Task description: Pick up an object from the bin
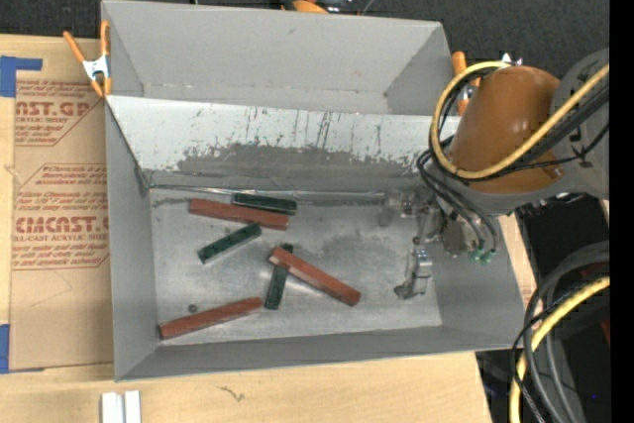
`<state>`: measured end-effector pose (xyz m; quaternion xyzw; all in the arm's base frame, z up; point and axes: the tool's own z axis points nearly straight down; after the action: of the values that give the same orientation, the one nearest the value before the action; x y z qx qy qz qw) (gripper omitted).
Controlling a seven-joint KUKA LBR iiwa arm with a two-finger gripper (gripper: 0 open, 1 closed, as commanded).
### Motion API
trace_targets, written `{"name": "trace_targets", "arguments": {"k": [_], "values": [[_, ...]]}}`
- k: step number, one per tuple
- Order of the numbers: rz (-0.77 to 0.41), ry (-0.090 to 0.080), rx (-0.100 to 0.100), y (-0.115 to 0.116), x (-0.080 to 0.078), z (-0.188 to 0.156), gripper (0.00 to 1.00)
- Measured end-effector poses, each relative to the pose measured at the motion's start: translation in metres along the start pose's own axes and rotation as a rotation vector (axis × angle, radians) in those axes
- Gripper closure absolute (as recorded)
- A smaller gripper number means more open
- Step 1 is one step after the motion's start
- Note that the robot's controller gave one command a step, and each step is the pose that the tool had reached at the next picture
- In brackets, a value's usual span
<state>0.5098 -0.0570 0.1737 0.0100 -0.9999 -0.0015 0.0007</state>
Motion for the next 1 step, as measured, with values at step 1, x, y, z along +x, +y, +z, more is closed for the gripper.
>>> {"name": "trace_targets", "arguments": {"k": [1], "values": [[-0.046,0.007,-0.001,0.0622,0.0088,0.0806,0.0]]}}
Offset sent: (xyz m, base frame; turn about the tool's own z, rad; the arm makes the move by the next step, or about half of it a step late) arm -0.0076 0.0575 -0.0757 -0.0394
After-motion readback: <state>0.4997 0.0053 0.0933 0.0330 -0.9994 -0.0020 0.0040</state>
